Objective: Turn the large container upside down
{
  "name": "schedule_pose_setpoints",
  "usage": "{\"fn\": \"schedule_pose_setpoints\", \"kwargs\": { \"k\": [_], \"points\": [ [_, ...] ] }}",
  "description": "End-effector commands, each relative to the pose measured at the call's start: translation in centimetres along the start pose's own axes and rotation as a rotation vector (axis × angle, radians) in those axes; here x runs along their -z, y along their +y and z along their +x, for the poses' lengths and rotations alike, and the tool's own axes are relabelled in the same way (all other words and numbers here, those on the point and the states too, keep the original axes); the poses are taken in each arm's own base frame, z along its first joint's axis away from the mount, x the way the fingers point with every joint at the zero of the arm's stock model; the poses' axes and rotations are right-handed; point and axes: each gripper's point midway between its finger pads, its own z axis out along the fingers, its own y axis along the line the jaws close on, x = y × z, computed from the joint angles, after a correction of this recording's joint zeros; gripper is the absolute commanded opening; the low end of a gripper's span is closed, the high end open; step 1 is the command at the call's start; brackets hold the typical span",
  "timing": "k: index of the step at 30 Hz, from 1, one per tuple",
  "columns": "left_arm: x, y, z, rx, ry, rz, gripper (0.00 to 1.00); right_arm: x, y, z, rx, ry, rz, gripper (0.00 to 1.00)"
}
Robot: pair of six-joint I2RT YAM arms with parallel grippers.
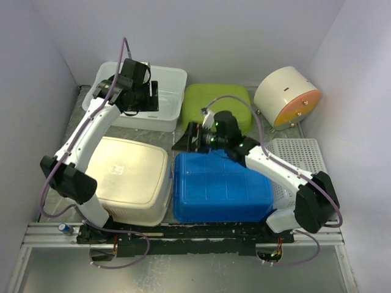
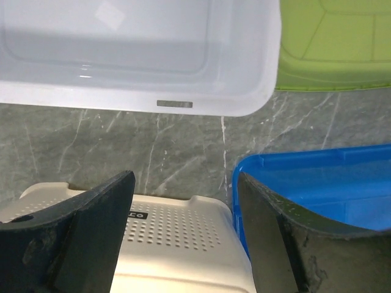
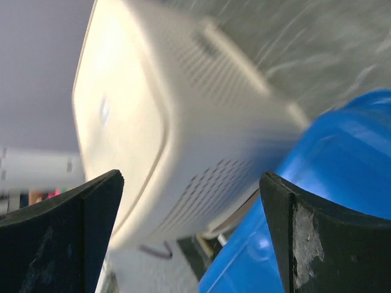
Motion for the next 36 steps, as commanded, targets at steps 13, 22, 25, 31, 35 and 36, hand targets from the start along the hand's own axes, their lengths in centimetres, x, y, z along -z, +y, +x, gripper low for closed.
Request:
{"fn": "schedule_pose_setpoints", "kwargs": {
  "k": [13, 22, 25, 31, 35, 36],
  "points": [
    [-7.5, -2.3, -1.8, -0.040, 0.044, 0.046, 0.81, -5.8, 9.7, 8.0, 0.200, 0.154, -0.314, 0.98],
    [-7.9, -2.9, -3.8, -0.044, -0.026, 0.050, 0.82, 2.5, 3.8, -1.8, 0.208, -0.144, -0.036, 1.00],
    [-9.4, -4.7, -4.6, -0.058, -0.064, 0.064, 0.82, 8.7, -0.3, -6.1, 0.203, -0.326, 0.185, 1.00],
    [-13.9, -8.3, -4.8, -0.102, -0.081, 0.064, 0.82, 17.3, -3.6, -9.1, 0.169, -0.520, 0.521, 1.00],
    [-17.8, -8.9, -2.3, -0.147, -0.034, 0.056, 0.82, 18.5, -3.7, -8.6, 0.151, -0.550, 0.541, 1.00],
    [-18.5, -8.9, -1.6, -0.162, -0.018, 0.052, 0.82, 18.5, -3.8, -8.4, 0.144, -0.549, 0.537, 1.00]
  ]
}}
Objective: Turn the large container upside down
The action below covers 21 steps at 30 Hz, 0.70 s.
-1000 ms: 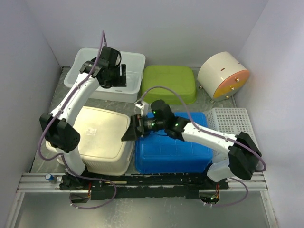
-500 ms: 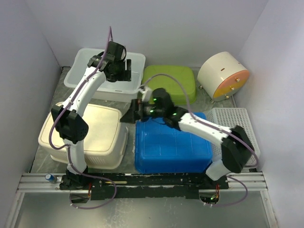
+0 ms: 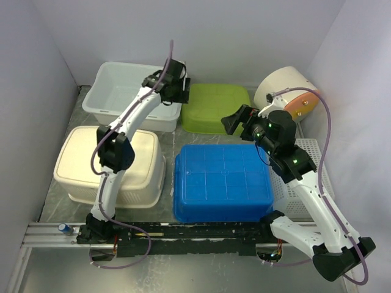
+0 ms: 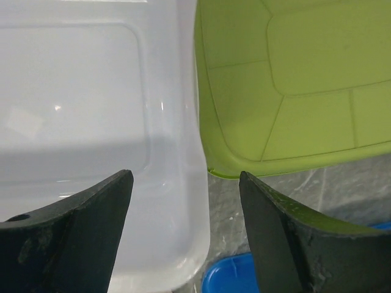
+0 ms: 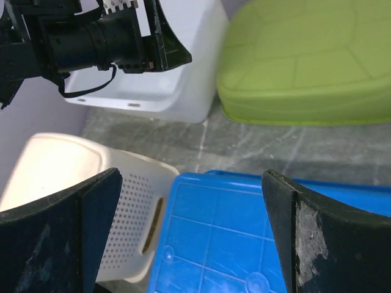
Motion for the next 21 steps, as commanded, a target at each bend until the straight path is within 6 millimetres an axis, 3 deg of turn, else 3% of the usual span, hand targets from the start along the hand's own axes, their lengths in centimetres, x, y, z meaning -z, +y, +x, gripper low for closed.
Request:
{"fn": "schedule_pose_setpoints", "kwargs": {
  "k": [1, 6, 10, 14, 17, 21],
  "points": [
    [-3.5, -0.6, 2.3, -0.074, 0.034, -0.022, 0.82, 0.8, -3.6, 2.3, 0.008, 0.054, 0.153, 1.00],
    [-4.4, 0.0, 4.9, -0.101, 0.094, -0.063, 0.72, 0.3, -3.7, 3.7, -0.024, 0.097, 0.143, 1.00],
    [-2.8, -0.2, 4.3, -0.075, 0.068, -0.042, 0.53, -0.1, -3.3, 3.8, -0.027, 0.103, 0.126, 1.00],
    [0.4, -1.1, 1.8, -0.046, 0.006, 0.009, 0.27, -0.3, -3.0, 3.8, -0.032, 0.108, 0.109, 1.00],
    [3.8, -1.3, -1.4, -0.031, -0.070, 0.031, 0.08, -0.5, -2.9, 4.2, -0.042, 0.118, 0.095, 1.00],
    [8.9, -1.9, -5.1, 0.015, -0.162, 0.083, 0.07, -0.6, -2.9, 5.0, -0.054, 0.135, 0.083, 1.00]
  ]
}}
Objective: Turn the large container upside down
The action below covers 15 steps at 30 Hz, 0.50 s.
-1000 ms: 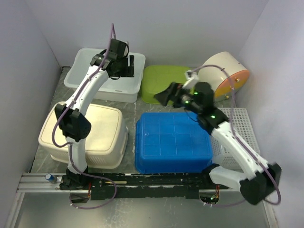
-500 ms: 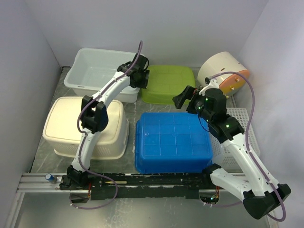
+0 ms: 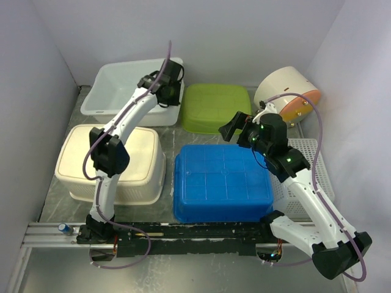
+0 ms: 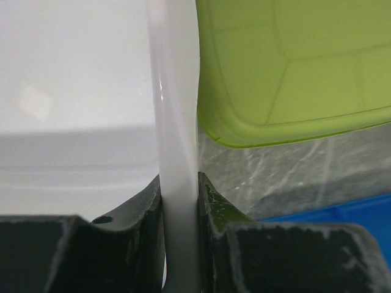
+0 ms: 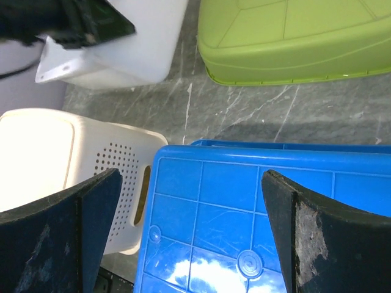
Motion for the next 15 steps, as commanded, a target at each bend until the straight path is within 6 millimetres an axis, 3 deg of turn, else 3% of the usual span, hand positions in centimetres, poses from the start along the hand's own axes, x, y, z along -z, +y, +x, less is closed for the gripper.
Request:
{"fn": "schedule_pose_setpoints", "kwargs": {
  "k": [1, 6, 11, 12, 15],
  "points": [
    [11.3, -1.4, -9.3, 0.092, -0.306, 0.133, 0.07, -0.3, 0.2, 0.5, -0.021, 0.004, -0.029, 1.00],
    [17.9, -1.8, -12.5, 0.211, -0.433, 0.295, 0.07, -0.4, 0.7, 0.5, -0.029, 0.009, -0.051, 1.00],
    [21.8, -1.6, -14.2, 0.308, -0.467, 0.485, 0.07, -0.3, 1.0, 0.4, -0.036, 0.007, -0.065, 1.00],
    [22.8, -1.7, -14.5, 0.329, -0.478, 0.551, 0.07, -0.6, 0.5, 1.2, -0.038, 0.027, -0.056, 1.00],
    [24.5, -0.4, -15.1, 0.423, -0.495, 0.698, 0.07, -0.8, 0.4, 1.6, -0.045, 0.035, -0.057, 1.00]
  ]
}}
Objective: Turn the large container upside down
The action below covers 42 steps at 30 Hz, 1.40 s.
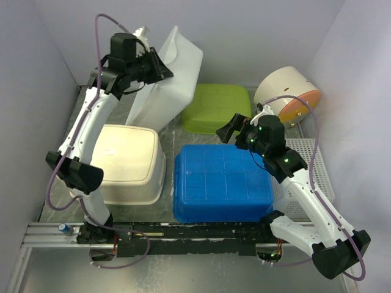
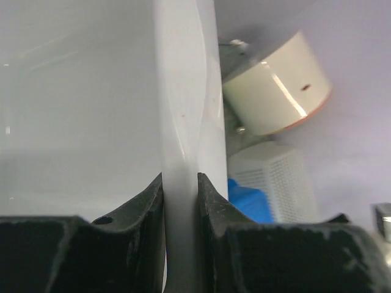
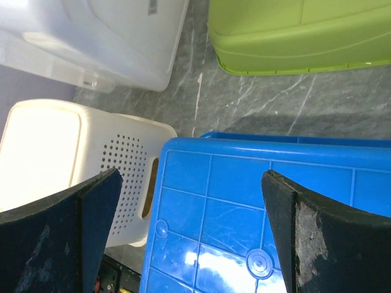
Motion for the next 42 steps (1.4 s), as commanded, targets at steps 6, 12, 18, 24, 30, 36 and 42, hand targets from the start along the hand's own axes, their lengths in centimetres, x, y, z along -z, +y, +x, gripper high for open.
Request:
{"fn": "schedule_pose_setpoints", "kwargs": {
  "k": [6, 12, 18, 24, 30, 36, 42],
  "points": [
    [6.6, -0.9, -7.5, 0.284, -0.161, 0.455, 0.07, -0.3, 0.1, 0.6, -0.021, 0.008, -0.027, 1.00],
    [9.3, 0.6, -10.1, 0.378, -0.202, 0.557, 0.07, -0.3, 0.5, 0.6, -0.025, 0.009, -0.047, 1.00],
    [10.8, -0.9, -11.8, 0.379, -0.226, 0.612, 0.07, -0.4, 0.7, 0.7, -0.033, 0.013, -0.061, 1.00],
    [9.6, 1.2, -10.3, 0.492, -0.213, 0.620, 0.07, -0.2, 1.0, 0.8, -0.039, 0.015, -0.076, 1.00],
    [8.3, 6.9, -8.6, 0.628, -0.197, 0.550, 0.07, 0.2, 0.8, 0.7, -0.035, 0.006, -0.069, 1.00],
    [7.6, 12.9, -5.6, 0.782, -0.163, 0.466, 0.07, 0.3, 1.0, 0.8, -0.040, 0.010, -0.078, 1.00],
    [8.1, 18.4, -3.5, 0.855, -0.142, 0.330, 0.11, 0.5, 0.9, 1.0, -0.046, 0.008, -0.080, 1.00]
  ]
}}
